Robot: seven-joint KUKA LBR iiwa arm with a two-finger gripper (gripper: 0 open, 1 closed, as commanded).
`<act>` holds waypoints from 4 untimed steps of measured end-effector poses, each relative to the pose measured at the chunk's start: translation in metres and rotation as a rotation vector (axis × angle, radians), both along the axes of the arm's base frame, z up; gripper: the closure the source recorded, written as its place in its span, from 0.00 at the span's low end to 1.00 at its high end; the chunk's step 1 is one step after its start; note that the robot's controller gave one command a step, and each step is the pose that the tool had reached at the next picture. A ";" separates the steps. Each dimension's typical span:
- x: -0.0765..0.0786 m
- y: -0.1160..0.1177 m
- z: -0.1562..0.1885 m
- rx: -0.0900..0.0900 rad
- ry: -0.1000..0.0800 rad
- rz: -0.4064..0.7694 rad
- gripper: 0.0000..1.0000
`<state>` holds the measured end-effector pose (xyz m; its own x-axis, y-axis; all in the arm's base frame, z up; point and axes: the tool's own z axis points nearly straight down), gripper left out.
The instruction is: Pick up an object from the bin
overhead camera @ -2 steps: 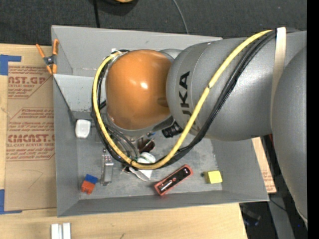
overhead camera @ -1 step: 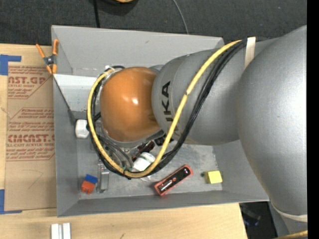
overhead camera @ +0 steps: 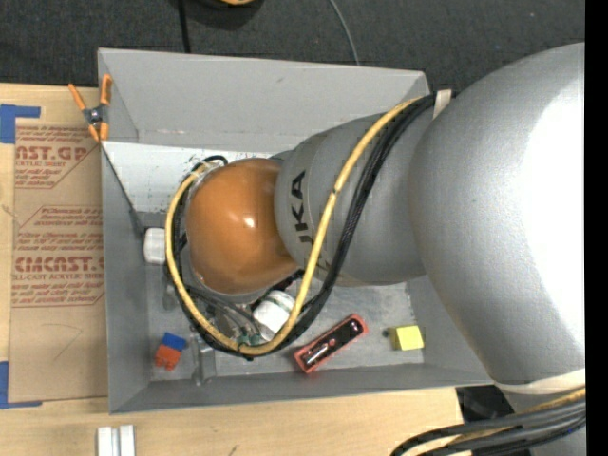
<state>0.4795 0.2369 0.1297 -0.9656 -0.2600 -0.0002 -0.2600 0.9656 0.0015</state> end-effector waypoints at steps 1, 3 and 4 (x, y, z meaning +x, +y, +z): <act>0.005 -0.002 -0.045 0.006 -0.011 0.030 0.00; 0.010 -0.004 -0.060 0.002 0.000 0.225 1.00; 0.004 -0.002 -0.021 0.001 0.004 0.240 1.00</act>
Offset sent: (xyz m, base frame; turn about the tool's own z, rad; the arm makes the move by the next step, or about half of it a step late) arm 0.0101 -0.0050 -0.0597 -0.2260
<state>0.4836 0.2349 0.1086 -0.8762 -0.4819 0.0033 -0.4819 0.8762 0.0037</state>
